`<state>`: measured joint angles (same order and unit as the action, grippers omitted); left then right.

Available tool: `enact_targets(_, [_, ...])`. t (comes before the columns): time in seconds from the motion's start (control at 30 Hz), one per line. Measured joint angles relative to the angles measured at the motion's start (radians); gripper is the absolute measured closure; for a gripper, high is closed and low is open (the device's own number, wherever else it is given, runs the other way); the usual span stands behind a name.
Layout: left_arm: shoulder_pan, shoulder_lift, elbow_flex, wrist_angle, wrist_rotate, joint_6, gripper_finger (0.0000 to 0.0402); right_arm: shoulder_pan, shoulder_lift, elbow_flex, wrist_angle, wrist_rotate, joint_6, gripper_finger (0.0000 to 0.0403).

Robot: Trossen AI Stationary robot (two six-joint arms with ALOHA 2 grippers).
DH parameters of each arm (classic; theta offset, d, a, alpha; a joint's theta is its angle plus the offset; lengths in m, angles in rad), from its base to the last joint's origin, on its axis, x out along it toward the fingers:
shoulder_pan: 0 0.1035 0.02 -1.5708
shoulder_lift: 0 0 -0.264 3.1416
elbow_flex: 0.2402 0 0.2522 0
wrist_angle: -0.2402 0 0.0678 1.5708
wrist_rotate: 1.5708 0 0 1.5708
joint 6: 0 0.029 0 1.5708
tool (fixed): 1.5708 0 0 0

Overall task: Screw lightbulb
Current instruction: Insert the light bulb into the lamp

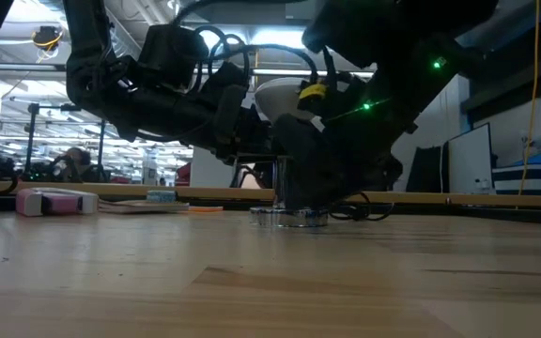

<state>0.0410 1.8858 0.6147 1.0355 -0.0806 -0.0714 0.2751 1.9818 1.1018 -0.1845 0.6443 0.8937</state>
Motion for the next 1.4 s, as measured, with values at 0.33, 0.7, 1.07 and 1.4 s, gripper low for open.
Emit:
enact_targets(0.33, [0.0,0.0,0.0,-0.001,0.0,0.001,0.0245,0.0,-0.001,-0.001,-0.034,0.037,0.072,0.0178])
enact_targets(0.7, [0.0,0.0,0.0,-0.001,0.0,0.0,0.0245,0.005,0.001,-0.003,0.075,0.0,-0.116,0.0178])
enact_targets(1.07, [0.0,0.0,0.0,-0.001,-0.001,0.001,0.0245,-0.014,0.055,0.002,0.068,-0.006,-0.105,0.0178])
enact_targets(1.4, [0.0,0.0,0.0,-0.005,-0.003,0.001,0.0245,-0.011,0.063,0.003,0.04,0.055,-0.031,0.0178])
